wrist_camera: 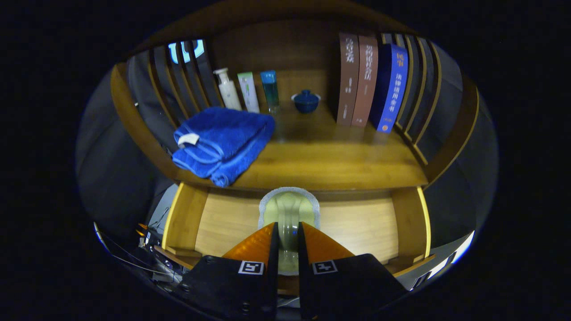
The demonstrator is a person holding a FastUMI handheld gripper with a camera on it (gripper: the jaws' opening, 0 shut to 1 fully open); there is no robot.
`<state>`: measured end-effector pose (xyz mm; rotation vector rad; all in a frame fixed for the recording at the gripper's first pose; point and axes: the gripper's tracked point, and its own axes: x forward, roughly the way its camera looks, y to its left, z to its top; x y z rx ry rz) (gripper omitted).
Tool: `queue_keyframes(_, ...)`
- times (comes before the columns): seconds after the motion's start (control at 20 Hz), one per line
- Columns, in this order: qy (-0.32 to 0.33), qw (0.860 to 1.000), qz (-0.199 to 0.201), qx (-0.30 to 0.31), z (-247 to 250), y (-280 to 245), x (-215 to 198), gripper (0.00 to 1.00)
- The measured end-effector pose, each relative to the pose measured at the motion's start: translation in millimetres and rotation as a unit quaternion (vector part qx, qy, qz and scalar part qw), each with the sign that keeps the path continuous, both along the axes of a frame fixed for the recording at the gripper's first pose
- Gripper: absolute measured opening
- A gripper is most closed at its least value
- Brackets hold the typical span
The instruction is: Pull open the drawer, take out the items inside it, and place them on the countertop above the cabinet.
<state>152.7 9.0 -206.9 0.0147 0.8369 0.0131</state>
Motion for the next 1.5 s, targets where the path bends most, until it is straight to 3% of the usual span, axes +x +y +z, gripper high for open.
queue_keyframes(0.3, -0.018, 1.000, -0.011, 0.020, 24.5, -1.7, 78.8, 0.25)
queue_keyframes(0.55, 0.003, 1.000, -0.011, 0.007, 11.4, -8.9, 139.7, 0.25)
queue_keyframes(0.95, 0.021, 0.999, -0.030, 0.016, -14.7, -17.9, 176.3, 0.25)
queue_keyframes(1.15, 0.012, 0.999, -0.035, 0.025, -11.5, -21.6, 178.7, 1.00)
queue_keyframes(1.5, -0.033, 0.998, -0.017, 0.041, 24.7, -7.6, 146.8, 1.00)
